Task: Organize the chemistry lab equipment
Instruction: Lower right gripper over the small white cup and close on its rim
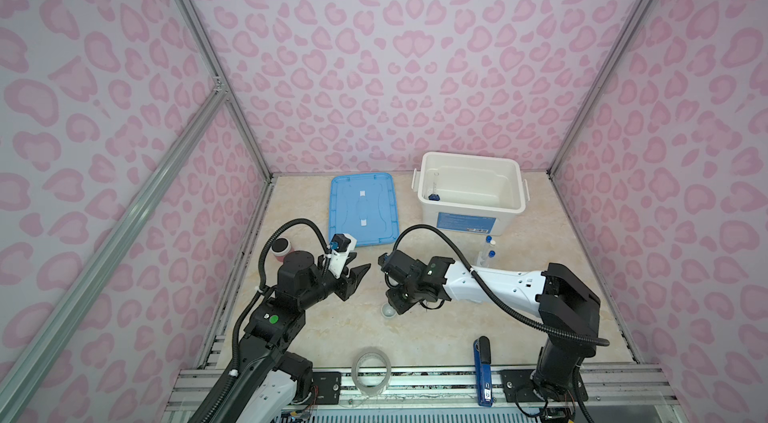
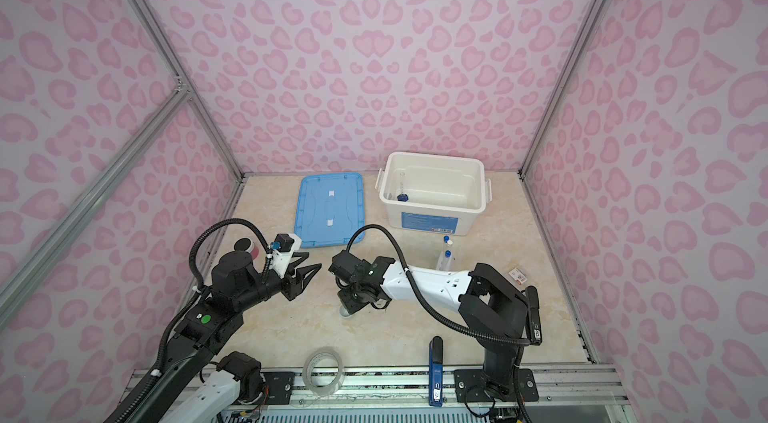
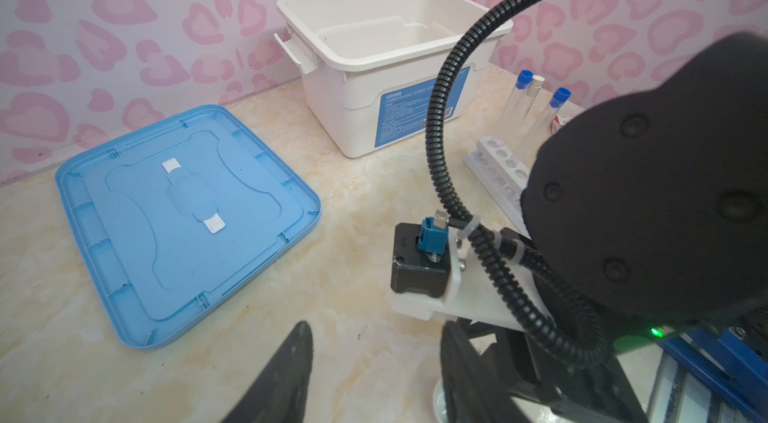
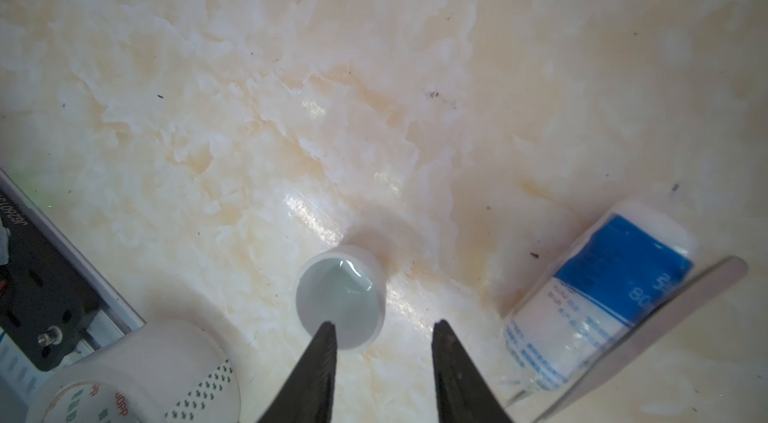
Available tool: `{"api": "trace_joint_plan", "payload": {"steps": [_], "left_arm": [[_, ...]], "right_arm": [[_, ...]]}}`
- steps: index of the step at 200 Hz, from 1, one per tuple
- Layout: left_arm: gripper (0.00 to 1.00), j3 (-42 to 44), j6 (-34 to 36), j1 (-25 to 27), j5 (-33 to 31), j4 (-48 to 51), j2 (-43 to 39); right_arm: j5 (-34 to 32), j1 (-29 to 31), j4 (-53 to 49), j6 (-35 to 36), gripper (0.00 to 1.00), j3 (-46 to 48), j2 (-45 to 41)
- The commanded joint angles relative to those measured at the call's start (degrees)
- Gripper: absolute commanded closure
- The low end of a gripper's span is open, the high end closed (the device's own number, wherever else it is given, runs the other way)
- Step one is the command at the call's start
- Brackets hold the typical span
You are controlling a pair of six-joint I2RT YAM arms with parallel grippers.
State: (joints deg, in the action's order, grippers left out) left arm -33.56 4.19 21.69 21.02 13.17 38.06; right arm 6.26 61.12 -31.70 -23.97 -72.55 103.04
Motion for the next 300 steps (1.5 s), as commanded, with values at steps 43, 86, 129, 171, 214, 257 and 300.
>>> {"api": "trace_joint_plan", "payload": {"steps": [43, 86, 129, 171, 214, 257, 300], "left_arm": [[0.48, 0.2, -0.1, -0.1, 0.1, -1.6, 0.3], [0.48, 0.2, -0.1, -0.1, 0.5, -1.8, 0.7], [0.48, 0.3, 0.1, 0.0, 1.4, -1.7, 0.6], [0.49, 0.6, 0.1, -0.1, 1.8, -1.8, 0.5], [0.51, 0.8, 0.1, -0.1, 2.1, -1.9, 0.8], [0.51, 0.9, 0.0, -0.1, 2.0, -2.0, 1.0], [0.52, 0.9, 0.0, -0.1, 2.2, -2.1, 1.2]], "right_arm": [[1.0, -0.4, -1.0, -0.8, 0.61, -1.3, 3.4], [2.1, -0.4, -1.5, -0.9, 0.63, -1.7, 4.5], [3.0, -0.4, -1.4, -1.5, 0.65, -1.7, 5.6], [3.7, -0.4, -1.0, -2.0, 0.68, -1.7, 6.8], [3.8, -0.4, -1.2, -2.3, 0.72, -2.2, 7.5], [3.7, -0.5, -1.7, -2.5, 0.79, -2.8, 7.9], [4.0, -0.7, -2.0, -2.6, 0.87, -3.1, 8.2]]}}
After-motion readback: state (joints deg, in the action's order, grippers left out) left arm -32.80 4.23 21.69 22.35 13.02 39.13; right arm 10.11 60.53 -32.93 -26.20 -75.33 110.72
